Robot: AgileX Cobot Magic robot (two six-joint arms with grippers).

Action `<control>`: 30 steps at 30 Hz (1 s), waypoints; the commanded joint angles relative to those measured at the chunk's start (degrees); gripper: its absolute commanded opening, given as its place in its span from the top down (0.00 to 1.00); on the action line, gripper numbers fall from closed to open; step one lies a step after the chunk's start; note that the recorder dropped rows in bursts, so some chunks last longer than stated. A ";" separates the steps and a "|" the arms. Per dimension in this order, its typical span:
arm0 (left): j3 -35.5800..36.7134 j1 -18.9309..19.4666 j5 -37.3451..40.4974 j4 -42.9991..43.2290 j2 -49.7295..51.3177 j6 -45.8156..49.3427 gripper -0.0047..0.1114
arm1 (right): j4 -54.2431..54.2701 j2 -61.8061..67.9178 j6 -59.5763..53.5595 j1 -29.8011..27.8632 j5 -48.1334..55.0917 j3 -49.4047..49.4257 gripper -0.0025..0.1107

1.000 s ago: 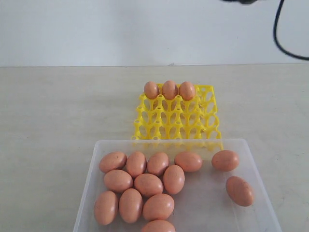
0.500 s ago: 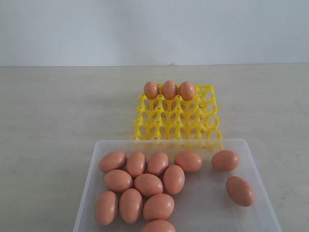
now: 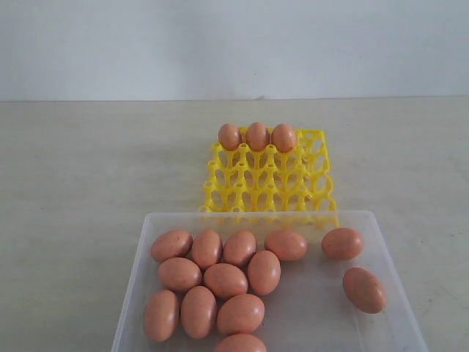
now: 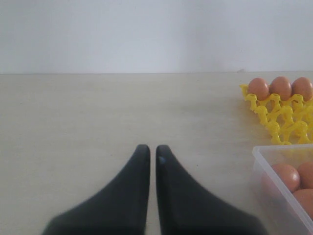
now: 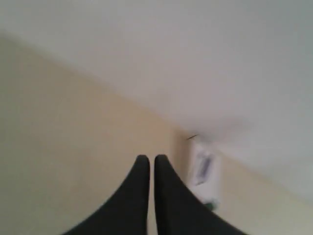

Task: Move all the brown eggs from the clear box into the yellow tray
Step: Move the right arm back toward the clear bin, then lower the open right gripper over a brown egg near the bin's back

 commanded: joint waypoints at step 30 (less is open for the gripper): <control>0.23 -0.51 -0.07 -0.06 -0.12 0.15 0.92 | 50.07 32.69 -36.17 20.29 10.24 -0.13 0.71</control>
